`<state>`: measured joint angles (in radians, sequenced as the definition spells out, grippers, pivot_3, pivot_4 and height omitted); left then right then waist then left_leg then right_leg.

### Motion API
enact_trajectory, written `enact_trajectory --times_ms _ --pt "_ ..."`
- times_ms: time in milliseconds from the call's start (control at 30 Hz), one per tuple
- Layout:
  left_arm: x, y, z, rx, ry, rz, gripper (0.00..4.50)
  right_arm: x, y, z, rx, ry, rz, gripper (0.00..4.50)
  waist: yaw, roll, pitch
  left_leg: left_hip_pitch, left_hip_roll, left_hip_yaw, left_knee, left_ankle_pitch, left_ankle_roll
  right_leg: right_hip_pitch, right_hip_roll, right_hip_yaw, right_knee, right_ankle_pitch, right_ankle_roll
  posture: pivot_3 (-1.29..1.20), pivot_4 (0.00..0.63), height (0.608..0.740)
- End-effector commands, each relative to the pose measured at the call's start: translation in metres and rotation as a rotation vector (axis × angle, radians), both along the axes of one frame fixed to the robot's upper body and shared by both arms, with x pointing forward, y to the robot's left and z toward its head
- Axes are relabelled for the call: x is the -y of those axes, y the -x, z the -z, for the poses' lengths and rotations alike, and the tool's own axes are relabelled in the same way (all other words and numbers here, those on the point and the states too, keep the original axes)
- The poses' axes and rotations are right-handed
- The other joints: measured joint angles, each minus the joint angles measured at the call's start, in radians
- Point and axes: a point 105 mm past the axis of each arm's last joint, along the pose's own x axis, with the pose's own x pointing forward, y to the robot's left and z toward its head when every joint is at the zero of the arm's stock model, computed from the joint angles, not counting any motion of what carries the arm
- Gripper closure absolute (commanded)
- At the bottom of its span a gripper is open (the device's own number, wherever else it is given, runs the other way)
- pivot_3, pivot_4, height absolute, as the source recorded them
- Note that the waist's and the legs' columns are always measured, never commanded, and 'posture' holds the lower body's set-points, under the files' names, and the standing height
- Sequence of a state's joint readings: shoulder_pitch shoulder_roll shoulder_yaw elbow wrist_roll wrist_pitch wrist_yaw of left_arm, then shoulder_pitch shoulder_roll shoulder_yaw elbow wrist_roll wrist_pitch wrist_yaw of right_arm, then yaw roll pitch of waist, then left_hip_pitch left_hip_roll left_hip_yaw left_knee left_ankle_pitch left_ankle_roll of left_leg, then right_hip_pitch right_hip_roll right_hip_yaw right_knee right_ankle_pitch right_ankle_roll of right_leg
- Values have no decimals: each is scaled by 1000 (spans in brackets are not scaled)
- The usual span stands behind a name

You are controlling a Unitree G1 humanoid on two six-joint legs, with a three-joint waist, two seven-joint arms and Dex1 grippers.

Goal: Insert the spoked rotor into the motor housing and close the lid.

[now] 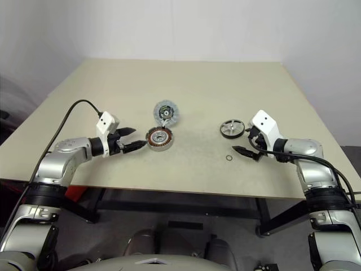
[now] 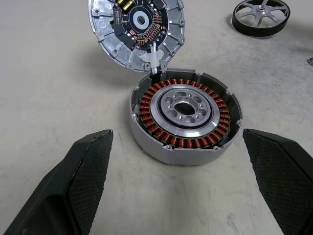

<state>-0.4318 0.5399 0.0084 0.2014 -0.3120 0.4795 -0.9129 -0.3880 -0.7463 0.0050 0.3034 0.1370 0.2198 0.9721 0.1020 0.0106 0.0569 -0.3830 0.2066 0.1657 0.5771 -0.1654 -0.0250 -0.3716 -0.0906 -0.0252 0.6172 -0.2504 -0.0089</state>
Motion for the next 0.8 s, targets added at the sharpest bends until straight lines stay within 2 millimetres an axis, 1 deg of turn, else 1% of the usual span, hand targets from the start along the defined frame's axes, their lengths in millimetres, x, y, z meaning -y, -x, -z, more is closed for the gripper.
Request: enact_trajectory --times_ms 33,433,500,600,800 --pt "3 -3 -14 50 10 15 0 -1 -8 -16 67 8 -5 36 0 0 0 0 0 0 0 0 0 0 0 0 0 0 0 0 0 740" --pt "2 -3 -14 62 -7 14 0 -2 -9 -16 76 13 -4 36 0 0 0 0 0 0 0 0 0 0 0 0 1 0 0 0 0 740" --pt "2 -7 -17 106 -72 27 0 0 -10 -16 79 15 2 36 0 0 0 0 0 0 1 0 0 0 0 0 1 0 0 0 0 740" --pt "5 -16 -27 205 -257 110 0 -2 -10 -17 78 16 -6 36 3 0 0 0 0 0 1 0 0 0 0 0 1 0 0 0 0 740" --pt "20 -22 -42 376 -615 408 0 -3 -14 -19 86 19 -7 36 3 0 0 0 0 0 2 0 0 0 0 1 2 0 0 0 0 740"
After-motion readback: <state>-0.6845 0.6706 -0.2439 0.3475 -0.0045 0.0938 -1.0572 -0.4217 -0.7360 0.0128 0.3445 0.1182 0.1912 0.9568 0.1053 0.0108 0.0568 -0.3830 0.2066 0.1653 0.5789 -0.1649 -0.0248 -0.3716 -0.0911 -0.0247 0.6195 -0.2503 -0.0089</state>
